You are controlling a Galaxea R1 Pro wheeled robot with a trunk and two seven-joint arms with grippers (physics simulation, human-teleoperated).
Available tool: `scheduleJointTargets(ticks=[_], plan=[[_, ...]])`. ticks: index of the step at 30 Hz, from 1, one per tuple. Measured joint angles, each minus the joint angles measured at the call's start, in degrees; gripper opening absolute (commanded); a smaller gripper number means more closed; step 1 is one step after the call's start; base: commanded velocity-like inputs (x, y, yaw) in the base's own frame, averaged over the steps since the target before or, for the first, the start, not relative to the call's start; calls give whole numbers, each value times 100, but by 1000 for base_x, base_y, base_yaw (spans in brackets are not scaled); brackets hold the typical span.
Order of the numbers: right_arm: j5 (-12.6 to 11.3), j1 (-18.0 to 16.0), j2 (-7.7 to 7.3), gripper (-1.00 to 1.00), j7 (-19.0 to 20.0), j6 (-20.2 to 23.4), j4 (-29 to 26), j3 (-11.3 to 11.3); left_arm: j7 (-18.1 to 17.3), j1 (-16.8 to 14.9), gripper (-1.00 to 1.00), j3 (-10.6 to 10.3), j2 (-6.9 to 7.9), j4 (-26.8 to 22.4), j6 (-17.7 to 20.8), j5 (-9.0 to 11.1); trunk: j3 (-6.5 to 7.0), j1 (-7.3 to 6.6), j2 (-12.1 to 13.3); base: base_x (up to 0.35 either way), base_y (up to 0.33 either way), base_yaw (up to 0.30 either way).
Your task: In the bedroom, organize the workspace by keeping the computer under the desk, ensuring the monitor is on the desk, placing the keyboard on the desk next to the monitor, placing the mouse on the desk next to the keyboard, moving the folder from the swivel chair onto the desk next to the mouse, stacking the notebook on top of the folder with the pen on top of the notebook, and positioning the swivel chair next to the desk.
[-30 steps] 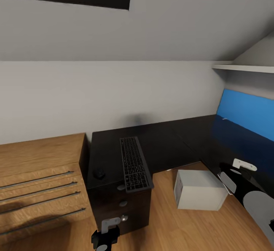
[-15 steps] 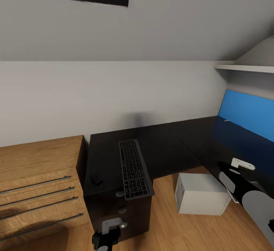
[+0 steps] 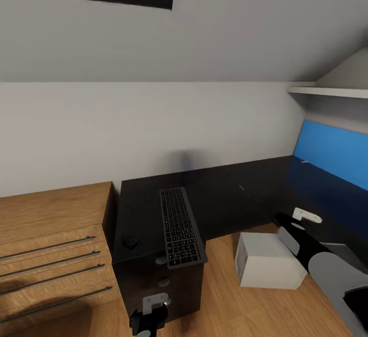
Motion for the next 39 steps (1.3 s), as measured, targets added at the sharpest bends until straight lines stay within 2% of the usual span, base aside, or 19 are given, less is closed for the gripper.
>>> scheduleJointTargets(ticks=[7, 21, 39], plan=[[2, 0, 213, 100, -2, -42, -64, 4, 0, 0, 100, -1, -1, 0, 4, 0, 0, 0, 0, 0, 0, 0], [2, 0, 230, 100, -15, -125, -62, -1, 0, 0, 100, 0, -1, 0, 8, 1, 0, 0, 0, 0, 0, -14], [8, 0, 229, 100, -23, -118, -54, 0, -30, 0, 100, -23, -23, -58, 2, -23, 0, 0, 0, 0, 0, -212]])
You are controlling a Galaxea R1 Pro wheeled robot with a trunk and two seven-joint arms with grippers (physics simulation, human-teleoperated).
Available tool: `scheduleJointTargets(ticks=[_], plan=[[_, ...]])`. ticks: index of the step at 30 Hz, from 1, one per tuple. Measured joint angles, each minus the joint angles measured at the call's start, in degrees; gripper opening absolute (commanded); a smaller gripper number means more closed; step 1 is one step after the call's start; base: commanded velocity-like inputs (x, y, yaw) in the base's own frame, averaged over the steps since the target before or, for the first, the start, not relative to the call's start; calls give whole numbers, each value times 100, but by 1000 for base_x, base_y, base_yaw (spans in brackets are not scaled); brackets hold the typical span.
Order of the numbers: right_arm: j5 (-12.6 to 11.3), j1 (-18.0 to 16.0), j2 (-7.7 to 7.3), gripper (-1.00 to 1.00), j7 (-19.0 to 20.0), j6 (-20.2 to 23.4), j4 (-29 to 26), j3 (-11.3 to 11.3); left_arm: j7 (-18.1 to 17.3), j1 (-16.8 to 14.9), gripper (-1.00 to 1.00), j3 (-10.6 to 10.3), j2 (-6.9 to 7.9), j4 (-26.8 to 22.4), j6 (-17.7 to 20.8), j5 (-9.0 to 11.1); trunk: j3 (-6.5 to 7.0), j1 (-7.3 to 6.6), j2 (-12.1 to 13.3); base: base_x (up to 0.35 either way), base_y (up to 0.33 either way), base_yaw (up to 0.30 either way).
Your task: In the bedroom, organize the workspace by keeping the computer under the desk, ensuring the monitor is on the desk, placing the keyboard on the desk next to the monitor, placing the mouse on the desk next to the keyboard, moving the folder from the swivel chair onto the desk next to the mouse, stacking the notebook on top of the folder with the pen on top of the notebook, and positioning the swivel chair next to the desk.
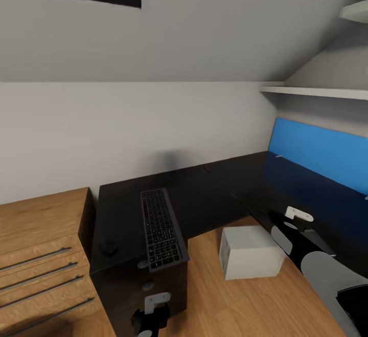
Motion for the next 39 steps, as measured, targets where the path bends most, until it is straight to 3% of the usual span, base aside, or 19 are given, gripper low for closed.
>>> scheduleJointTargets(ticks=[3, 10, 14, 28, 39], plan=[[2, 0, 0, 100, 1, 1, -1, 3, -3, 0, 100, -7, -21, -42, 3, -1, 0, 0, 0, 0, 0, -58], [3, 0, 5, 100, 17, 18, 12, 7, 36, 2, 100, -19, -53, -864, 132, -4, 0, 0, 0, 0, 0, -7], [-4, 0, 2, 100, 23, 28, 28, -1, 40, 3, 100, -21, -45, -1058, 267, -2, 0, 0, 0, 0, 0, -1], [-30, -1, -19, 100, 23, 70, 429, -31, 43, 3, 100, -22, -27, -1134, 370, 22, 0, 0, 0, 0, 0, 0], [-60, -2, -56, 100, 31, 633, 504, -41, 43, 4, 100, -30, -31, -1120, 364, 34, -197, 241, -440, 0, 0, 0]])
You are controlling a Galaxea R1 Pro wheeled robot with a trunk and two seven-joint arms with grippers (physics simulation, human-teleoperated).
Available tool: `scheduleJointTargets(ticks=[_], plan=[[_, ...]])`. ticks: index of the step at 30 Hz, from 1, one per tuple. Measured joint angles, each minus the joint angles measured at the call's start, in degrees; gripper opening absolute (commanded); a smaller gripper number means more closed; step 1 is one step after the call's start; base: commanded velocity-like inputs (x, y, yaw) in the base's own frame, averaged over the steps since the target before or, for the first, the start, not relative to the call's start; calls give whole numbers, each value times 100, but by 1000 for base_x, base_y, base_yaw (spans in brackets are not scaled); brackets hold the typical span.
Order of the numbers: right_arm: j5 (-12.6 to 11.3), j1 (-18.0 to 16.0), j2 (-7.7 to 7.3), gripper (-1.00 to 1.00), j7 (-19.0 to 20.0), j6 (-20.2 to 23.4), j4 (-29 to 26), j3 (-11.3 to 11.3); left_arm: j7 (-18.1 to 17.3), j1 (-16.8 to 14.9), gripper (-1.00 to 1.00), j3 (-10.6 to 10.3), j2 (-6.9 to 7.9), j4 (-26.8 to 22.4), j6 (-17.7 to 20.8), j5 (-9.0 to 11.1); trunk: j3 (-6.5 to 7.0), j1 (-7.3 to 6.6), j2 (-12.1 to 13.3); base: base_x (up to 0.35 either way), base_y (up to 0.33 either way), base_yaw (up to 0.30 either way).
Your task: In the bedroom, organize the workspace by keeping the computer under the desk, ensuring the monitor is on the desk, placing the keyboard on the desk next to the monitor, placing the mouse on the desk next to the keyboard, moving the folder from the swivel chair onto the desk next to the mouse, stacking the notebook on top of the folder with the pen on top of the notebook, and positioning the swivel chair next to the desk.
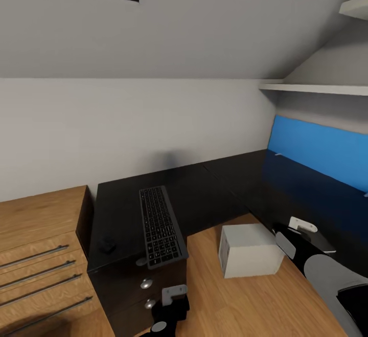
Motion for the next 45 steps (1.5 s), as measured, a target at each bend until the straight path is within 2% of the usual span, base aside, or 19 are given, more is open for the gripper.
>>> scheduleJointTargets(ticks=[4, 9, 32, 45], plan=[[-3, -1, -2, 100, 1, 50, 0, 0, 5, 1, 100, 0, 1, 9, 0, 1, -72, 88, -160, 0, 0, 0], [131, -7, -2, 100, -19, 74, -101, 2, 8, 5, 100, 1, 1, 90, -8, 1, -160, 197, -362, 0, 0, 0], [127, -7, 9, 100, -15, 83, -114, 2, -22, 7, 100, 9, 16, 413, -11, -5, -161, 198, -363, -2, 0, 0], [55, -4, 15, 100, 2, 83, -121, 10, -43, 4, 100, 6, 17, 493, -12, -9, -161, 198, -363, -130, 0, 0]])
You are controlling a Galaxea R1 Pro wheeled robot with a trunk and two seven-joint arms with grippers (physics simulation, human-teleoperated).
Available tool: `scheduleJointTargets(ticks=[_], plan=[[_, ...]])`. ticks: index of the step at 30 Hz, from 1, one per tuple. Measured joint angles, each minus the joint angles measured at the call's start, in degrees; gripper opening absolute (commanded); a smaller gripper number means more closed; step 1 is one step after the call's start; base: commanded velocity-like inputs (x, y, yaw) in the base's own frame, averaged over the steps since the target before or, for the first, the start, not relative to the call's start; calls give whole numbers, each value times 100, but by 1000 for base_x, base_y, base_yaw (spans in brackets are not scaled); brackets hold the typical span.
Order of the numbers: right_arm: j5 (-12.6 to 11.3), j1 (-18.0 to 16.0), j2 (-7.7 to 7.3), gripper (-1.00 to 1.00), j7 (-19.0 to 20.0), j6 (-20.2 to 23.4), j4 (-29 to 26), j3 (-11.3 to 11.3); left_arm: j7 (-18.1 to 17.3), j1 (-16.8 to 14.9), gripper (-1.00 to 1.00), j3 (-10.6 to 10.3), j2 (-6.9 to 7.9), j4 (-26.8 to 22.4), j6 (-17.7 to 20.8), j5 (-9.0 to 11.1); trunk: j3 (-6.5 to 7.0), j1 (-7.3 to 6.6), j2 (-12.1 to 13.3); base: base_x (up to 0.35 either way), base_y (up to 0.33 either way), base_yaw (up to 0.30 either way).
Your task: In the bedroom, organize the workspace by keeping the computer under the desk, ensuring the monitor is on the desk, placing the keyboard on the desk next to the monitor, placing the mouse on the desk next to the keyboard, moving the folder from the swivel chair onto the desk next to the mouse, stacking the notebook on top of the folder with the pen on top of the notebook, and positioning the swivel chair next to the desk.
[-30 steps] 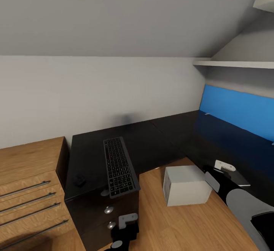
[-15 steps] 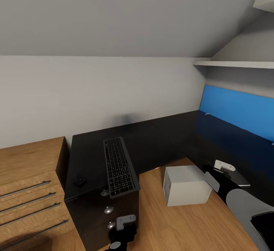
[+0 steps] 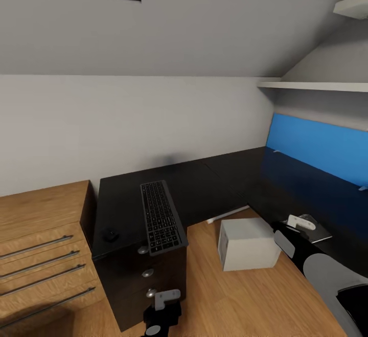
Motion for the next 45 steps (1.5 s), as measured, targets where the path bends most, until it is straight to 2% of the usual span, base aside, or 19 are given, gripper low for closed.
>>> scheduleJointTargets(ticks=[19, 26, 31, 45], plan=[[-12, 0, 1, 100, 5, -15, 7, 4, 1, -1, 100, -9, 0, 6, 0, 1, 0, -1, 0, -2, 0, 0], [-48, 4, 7, 100, 5, -45, 42, -8, 16, 2, 100, -7, 1, 54, -3, 3, 124, -153, 280, 0, 0, 0], [-45, 4, -14, 100, -4, -62, -372, 0, 27, 2, 100, -7, 1, 128, -9, 4, 214, -263, 481, 0, 0, 0], [-50, 5, -70, 100, -13, -57, -551, -9, 28, -1, 100, -5, -1, 218, -1, 5, 465, -571, 1042, 0, 0, 0]])
